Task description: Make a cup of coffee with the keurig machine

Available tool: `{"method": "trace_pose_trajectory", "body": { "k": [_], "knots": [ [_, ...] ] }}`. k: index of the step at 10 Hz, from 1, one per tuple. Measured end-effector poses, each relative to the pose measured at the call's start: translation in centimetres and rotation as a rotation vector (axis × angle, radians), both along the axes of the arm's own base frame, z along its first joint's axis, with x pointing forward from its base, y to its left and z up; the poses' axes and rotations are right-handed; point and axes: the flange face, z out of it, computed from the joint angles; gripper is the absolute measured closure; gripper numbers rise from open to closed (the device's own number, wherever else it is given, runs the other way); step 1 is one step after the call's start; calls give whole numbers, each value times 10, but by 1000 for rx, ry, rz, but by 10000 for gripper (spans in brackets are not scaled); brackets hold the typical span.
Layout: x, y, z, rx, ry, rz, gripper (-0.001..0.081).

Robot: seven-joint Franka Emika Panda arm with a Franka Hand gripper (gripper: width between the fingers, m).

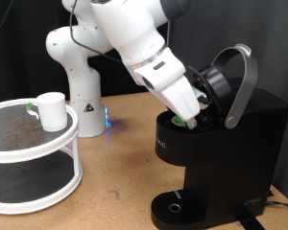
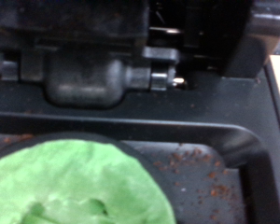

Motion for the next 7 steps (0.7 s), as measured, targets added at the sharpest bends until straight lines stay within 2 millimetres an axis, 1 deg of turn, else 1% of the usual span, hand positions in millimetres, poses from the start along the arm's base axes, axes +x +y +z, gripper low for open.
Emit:
{"method": "trace_pose_trajectory", "body": {
  "k": [2,5,7],
  "knots": [
    [5,0,4,8,4,-16,-1],
    [6,-3,8,20,16,-8,-1],
    [7,-11,11,41,-10,-36,-1]
  ]
}}
